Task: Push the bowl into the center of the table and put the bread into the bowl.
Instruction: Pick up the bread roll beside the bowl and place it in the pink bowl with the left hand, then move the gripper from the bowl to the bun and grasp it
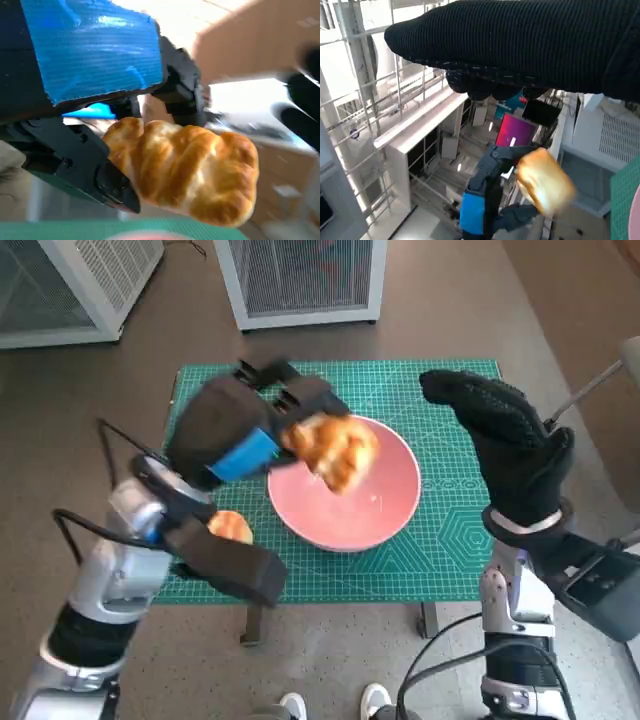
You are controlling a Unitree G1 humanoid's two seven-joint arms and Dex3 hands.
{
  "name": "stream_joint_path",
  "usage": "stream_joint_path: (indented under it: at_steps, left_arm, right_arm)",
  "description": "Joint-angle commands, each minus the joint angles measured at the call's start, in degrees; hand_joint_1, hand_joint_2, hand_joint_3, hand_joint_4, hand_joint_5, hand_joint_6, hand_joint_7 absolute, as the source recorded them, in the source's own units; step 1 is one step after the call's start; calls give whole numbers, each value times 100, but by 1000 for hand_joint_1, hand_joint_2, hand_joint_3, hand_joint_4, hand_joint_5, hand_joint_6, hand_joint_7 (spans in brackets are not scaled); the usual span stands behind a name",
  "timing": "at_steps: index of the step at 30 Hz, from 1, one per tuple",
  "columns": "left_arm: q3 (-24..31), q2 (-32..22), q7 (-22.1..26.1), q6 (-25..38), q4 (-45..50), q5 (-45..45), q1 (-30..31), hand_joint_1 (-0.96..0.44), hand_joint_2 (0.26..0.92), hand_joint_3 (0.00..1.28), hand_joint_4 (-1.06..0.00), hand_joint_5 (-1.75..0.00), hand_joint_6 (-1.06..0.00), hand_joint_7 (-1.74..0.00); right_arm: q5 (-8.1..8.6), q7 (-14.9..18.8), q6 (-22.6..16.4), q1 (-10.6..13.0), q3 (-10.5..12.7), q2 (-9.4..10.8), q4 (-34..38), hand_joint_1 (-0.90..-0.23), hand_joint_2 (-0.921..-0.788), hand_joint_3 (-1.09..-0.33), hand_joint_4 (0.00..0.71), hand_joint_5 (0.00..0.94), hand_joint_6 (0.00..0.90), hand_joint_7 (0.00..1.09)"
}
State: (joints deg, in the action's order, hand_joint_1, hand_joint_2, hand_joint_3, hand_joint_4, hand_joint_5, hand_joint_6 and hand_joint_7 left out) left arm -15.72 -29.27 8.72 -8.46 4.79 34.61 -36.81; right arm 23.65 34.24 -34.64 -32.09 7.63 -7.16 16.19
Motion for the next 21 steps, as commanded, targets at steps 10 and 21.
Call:
stream_joint_path:
  at_steps: [10, 21]
  left_arm:
    - [-205, 82, 1174, 467, -34, -15, 220, -243, 828, 55, -200, -146, -223, -250]
    - [48, 109, 1586, 929, 527, -169, 406, -477, 840, 21, -61, -2, -164, -116]
  right_arm:
    - [-41, -41, 67, 271, 5, -9, -123, -444, -921, -472, 419, 7, 45, 687]
    - [-139, -107, 31, 299, -3, 11, -124, -435, -921, -472, 422, 7, 36, 682]
